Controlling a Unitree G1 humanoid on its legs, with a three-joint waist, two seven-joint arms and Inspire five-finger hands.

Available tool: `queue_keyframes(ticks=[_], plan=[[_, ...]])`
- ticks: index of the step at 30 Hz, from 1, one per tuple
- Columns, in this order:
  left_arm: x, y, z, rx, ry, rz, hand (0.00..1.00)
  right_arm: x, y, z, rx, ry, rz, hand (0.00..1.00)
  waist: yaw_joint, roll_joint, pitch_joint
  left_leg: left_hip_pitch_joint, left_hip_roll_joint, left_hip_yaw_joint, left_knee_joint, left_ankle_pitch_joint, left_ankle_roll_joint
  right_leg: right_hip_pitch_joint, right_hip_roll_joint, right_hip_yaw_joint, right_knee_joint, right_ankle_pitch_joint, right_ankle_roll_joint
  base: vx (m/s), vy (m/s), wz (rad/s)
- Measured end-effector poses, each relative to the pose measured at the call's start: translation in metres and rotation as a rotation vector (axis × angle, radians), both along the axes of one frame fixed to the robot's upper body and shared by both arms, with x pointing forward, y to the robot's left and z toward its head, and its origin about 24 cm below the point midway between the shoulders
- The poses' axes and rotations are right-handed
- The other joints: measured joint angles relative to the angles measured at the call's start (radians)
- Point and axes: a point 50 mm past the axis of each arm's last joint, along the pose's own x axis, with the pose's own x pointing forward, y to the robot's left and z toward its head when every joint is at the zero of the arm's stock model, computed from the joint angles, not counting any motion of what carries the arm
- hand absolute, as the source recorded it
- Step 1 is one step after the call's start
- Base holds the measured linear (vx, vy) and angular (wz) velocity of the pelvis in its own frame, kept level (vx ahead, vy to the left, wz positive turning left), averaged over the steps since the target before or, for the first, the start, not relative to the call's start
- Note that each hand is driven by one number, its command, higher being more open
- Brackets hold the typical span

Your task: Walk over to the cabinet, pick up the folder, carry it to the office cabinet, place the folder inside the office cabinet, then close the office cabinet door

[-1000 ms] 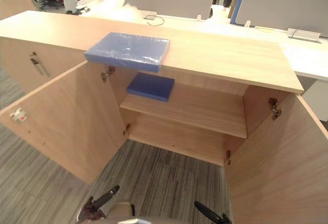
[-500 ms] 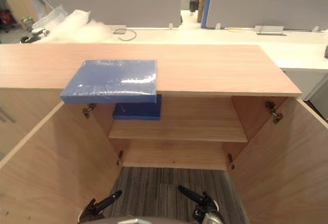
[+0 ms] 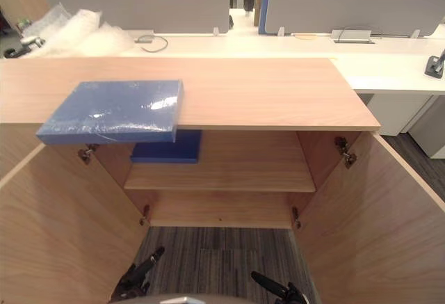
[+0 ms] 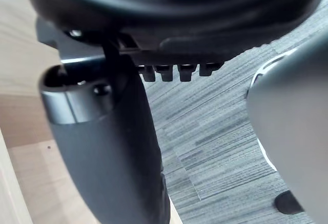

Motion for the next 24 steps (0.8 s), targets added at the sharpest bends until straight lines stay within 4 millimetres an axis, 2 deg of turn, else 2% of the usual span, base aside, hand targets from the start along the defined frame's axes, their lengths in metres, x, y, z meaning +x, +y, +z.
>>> queue_keyframes(ticks=[2, 4, 6, 7, 11, 15, 17, 19, 24], plan=[[0.009, -0.008, 0.009, -0.034, -0.087, 0.025, 1.00, -0.003, 0.000, 0.000, -0.003, 0.007, 0.015, 1.00, 0.000, -0.004, -0.009, 0.004, -0.001, -0.008, -0.005, 0.001, 0.001, 0.011, 0.001, -0.002, -0.017, 0.013, 0.000, 0.01, -0.004, 0.03], [0.026, -0.018, 0.031, -0.060, -0.237, 0.024, 1.00, 0.001, 0.000, 0.001, -0.009, -0.002, 0.049, 1.00, -0.001, -0.003, -0.008, -0.004, -0.001, -0.017, -0.005, 0.002, 0.002, 0.010, 0.002, -0.002, -0.037, 0.035, 0.001, 0.00, 0.042, -0.04], [0.035, -0.019, 0.049, -0.059, -0.336, 0.031, 1.00, 0.003, 0.002, 0.001, -0.010, -0.006, 0.074, 1.00, -0.001, -0.002, -0.007, -0.005, -0.003, -0.018, -0.008, 0.002, 0.002, 0.012, 0.001, -0.002, -0.050, 0.048, 0.003, -0.02, 0.046, -0.02], [0.042, -0.015, 0.066, -0.021, -0.416, 0.026, 1.00, 0.006, 0.003, 0.001, -0.013, -0.011, 0.092, 1.00, 0.000, 0.002, -0.004, -0.007, -0.005, -0.018, -0.009, 0.002, 0.002, 0.015, 0.000, -0.002, -0.060, 0.058, 0.004, -0.02, 0.046, 0.01], [0.053, -0.004, 0.092, 0.169, -0.480, -0.033, 1.00, 0.008, 0.003, 0.002, -0.025, -0.011, 0.130, 1.00, 0.004, 0.010, -0.002, -0.014, -0.019, -0.025, -0.025, 0.016, 0.014, 0.010, -0.013, -0.010, -0.064, 0.066, 0.006, -0.04, 0.044, 0.09], [0.052, -0.003, 0.105, 0.429, -0.421, -0.133, 1.00, 0.008, 0.006, 0.003, -0.034, -0.016, 0.141, 1.00, 0.013, 0.009, -0.001, -0.021, -0.023, -0.043, -0.041, 0.037, 0.022, 0.009, -0.019, -0.032, -0.069, 0.081, 0.010, -0.06, 0.022, 0.14], [0.053, -0.006, 0.114, 0.489, -0.431, -0.140, 1.00, 0.006, 0.006, 0.002, -0.038, -0.010, 0.136, 1.00, 0.019, 0.006, -0.002, -0.028, -0.021, -0.050, -0.038, 0.040, 0.019, 0.007, -0.020, -0.036, -0.068, 0.087, 0.009, -0.08, 0.023, 0.12], [0.058, -0.005, 0.132, 0.573, -0.478, -0.142, 1.00, 0.003, 0.008, 0.002, -0.039, -0.004, 0.130, 1.00, 0.035, -0.003, -0.005, -0.036, -0.022, -0.055, -0.036, 0.045, 0.014, 0.005, -0.021, -0.038, -0.070, 0.087, 0.009, -0.10, 0.007, 0.06], [0.065, -0.004, 0.158, 0.704, -0.548, -0.124, 1.00, 0.002, 0.009, 0.002, -0.050, 0.002, 0.133, 1.00, 0.035, -0.006, -0.009, -0.059, -0.035, -0.076, -0.041, 0.055, 0.007, 0.005, -0.020, -0.056, -0.102, 0.086, 0.011, -0.11, -0.008, 0.10]])
